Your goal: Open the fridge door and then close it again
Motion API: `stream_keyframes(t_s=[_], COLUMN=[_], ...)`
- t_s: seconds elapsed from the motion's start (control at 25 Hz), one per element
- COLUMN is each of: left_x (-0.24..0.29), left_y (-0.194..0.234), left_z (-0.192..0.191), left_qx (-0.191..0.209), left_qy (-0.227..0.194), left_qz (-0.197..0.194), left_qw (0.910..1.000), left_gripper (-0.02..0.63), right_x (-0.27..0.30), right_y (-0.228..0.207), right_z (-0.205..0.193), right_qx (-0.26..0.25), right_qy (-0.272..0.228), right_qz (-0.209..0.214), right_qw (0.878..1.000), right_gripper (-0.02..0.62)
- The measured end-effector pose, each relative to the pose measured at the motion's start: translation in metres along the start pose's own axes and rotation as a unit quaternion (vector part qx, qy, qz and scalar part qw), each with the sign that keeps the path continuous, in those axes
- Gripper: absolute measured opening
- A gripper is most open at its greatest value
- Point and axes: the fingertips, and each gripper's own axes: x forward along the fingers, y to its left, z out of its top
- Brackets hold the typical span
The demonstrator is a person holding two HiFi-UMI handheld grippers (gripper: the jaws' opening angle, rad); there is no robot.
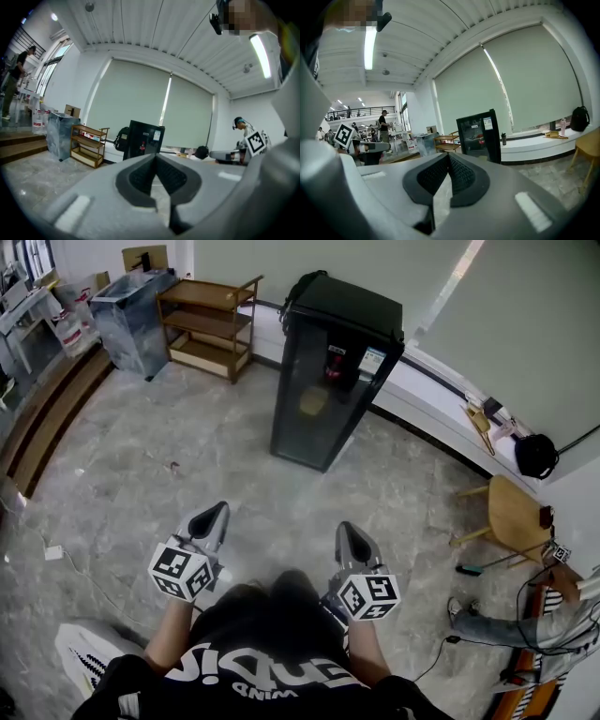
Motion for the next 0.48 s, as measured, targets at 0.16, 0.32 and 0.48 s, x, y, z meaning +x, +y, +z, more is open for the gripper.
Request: stream_keyframes(t_s=[0.16,0.32,0.48], left_x=[0.007,0.017,0.035], left_y=[0.016,0.032,0.049], left_z=[-0.001,0.0,0.002], left_qx=[-0.002,-0.006,-0.006], left_qy=[0.002,0.001,0.002], left_qz=[-0.003,0.0,-0.005], left_qw=[1.0,1.0,1.0], left_gripper=[0.002,0.002,0.002], right_x=[0.014,0.032,0.059], right_y=[0.003,0.0,-0.006], right_z=[-0.002,-0.001,0.0], right_qx=[0.0,0.001,0.004], right_qy=[0.001,0.004,0.001], right_qz=[-0.005,-0.012,-0.014], right_qw=[1.0,1.0,1.0], right_gripper=[-0.003,-0.003,-0.003])
